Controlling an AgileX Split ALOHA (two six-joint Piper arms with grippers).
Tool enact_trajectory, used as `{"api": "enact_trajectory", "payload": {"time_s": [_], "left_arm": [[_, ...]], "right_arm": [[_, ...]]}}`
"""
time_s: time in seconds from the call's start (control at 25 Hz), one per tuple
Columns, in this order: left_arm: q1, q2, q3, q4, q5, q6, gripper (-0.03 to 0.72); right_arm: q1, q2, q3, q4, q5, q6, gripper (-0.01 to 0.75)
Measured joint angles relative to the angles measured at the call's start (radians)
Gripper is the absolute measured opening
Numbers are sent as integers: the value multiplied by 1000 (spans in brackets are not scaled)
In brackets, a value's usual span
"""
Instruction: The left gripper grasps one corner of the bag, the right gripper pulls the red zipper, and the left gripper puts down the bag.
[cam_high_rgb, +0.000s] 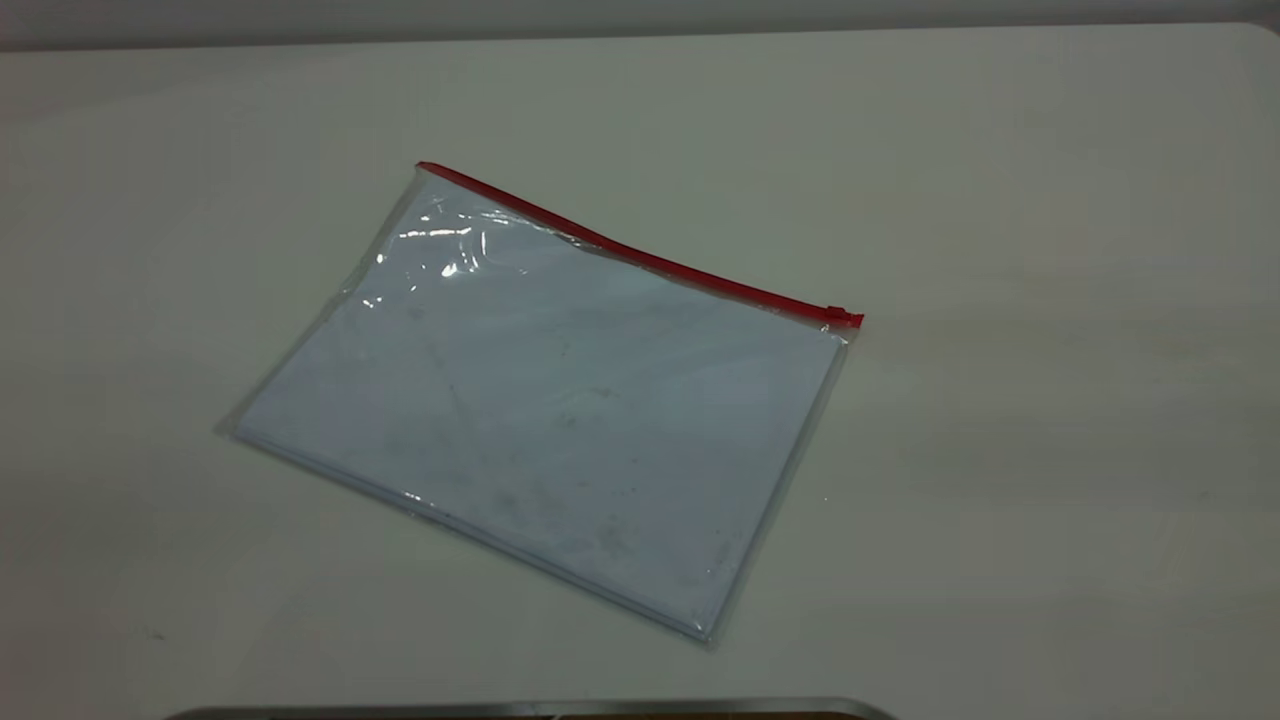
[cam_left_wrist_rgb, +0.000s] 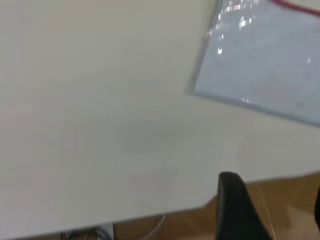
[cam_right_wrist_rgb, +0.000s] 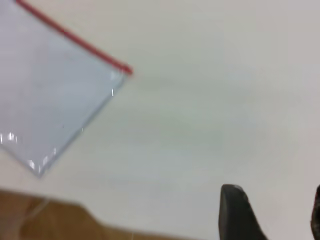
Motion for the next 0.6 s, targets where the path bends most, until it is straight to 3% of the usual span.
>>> {"api": "enact_trajectory", "payload": {"time_s": [0.6], "left_arm": [[0, -20, 0, -1, 8, 1, 434]], "right_arm": [[0, -110, 0, 6, 12, 0, 398]]}}
